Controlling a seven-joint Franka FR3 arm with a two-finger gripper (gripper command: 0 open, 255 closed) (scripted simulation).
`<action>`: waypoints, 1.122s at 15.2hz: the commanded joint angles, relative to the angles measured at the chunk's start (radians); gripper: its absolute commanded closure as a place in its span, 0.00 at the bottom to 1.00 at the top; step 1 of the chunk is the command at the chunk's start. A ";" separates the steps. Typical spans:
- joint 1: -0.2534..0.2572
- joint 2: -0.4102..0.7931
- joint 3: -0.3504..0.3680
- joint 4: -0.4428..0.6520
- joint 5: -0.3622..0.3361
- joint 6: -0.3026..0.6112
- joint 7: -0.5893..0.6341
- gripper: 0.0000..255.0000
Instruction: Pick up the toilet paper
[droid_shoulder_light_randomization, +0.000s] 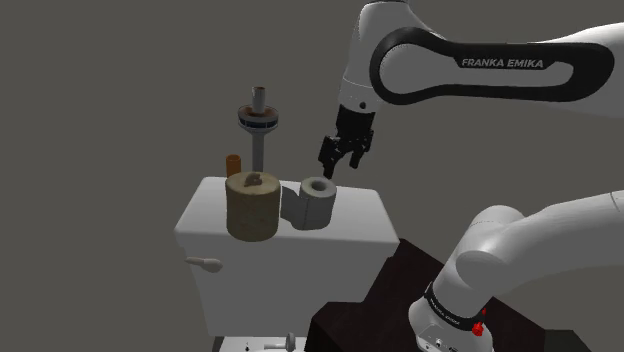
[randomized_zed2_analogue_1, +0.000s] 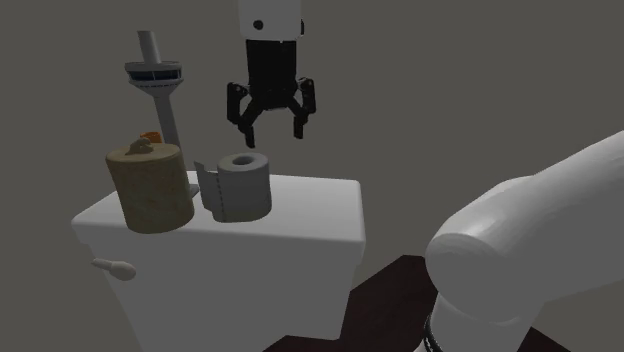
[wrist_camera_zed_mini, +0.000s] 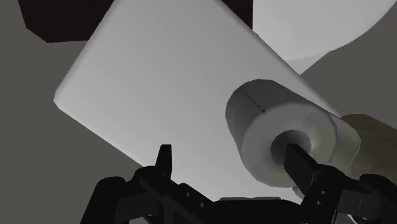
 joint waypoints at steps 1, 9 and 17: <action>-0.001 0.037 0.048 0.015 0.013 0.070 0.057 0.00; -0.010 0.108 0.129 -0.001 0.018 0.225 0.142 0.00; -0.008 0.115 0.138 -0.041 0.023 0.274 0.143 1.00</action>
